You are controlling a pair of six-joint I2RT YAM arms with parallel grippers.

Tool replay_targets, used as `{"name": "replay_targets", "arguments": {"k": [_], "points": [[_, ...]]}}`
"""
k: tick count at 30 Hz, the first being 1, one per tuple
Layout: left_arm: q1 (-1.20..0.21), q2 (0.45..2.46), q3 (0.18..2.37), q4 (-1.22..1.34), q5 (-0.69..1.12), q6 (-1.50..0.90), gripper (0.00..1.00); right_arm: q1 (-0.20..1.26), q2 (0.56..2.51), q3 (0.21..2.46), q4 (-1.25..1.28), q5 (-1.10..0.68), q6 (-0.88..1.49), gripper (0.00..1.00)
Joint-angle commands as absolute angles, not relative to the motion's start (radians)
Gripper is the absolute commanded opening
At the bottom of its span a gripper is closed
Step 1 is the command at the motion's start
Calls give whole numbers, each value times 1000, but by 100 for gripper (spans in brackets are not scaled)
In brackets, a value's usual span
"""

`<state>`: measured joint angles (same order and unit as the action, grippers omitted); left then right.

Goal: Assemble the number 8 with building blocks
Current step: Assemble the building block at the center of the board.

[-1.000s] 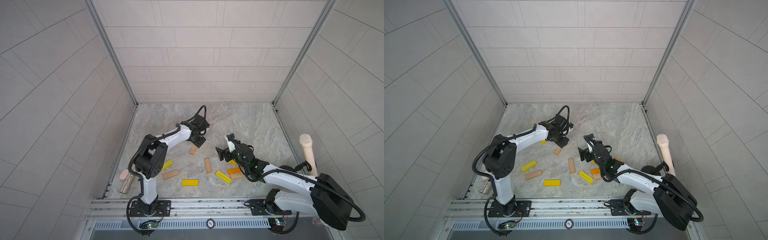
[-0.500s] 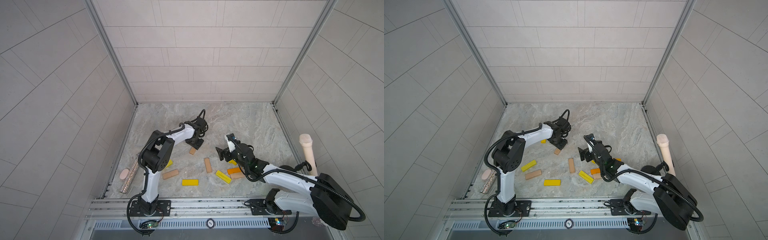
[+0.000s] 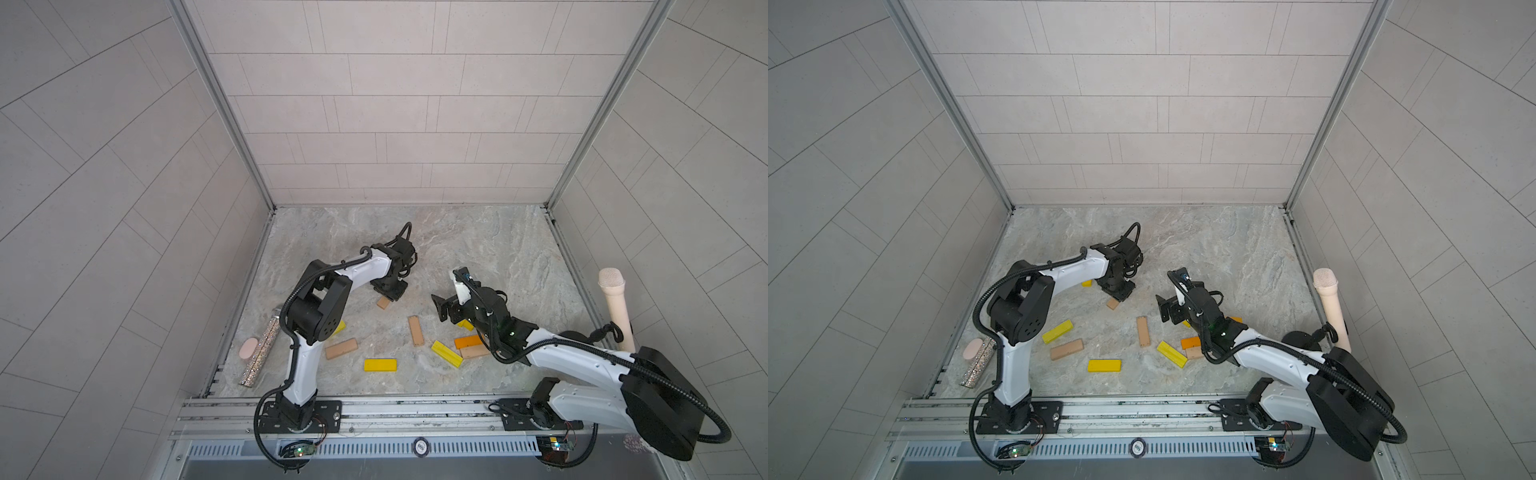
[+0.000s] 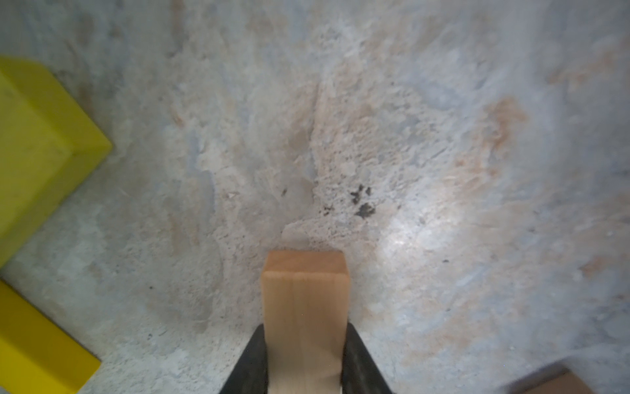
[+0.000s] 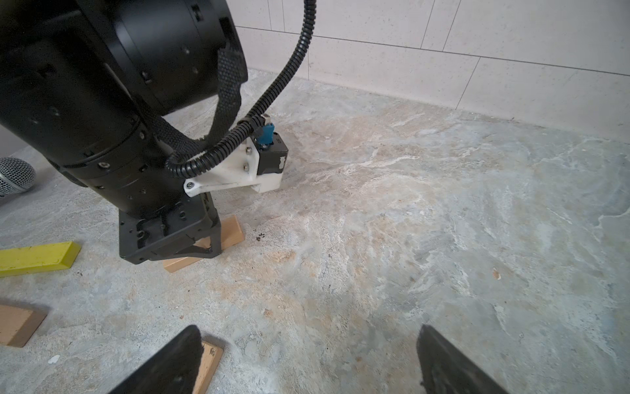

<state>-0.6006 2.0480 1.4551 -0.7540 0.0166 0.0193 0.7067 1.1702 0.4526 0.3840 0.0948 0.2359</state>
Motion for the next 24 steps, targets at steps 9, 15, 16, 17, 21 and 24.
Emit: {"name": "replay_targets", "arguments": {"k": [9,15,16,17,21,24], "points": [[-604,2061,1464,-838,-2,388,21,707,1152,475,375,107,231,100],[-600,2054,1441,-843,-12,551,21,707,1152,475,376,107,232,100],[-600,2053,1439,-843,-16,572,21,708,1153,476,376,107,232,99],[-599,2054,1436,-842,-17,596,21,707,1152,475,376,107,232,99],[-594,2066,1442,-852,-42,651,21,708,1152,474,376,108,232,100],[-589,2072,1440,-857,-38,683,22,707,1152,475,376,109,232,100]]}}
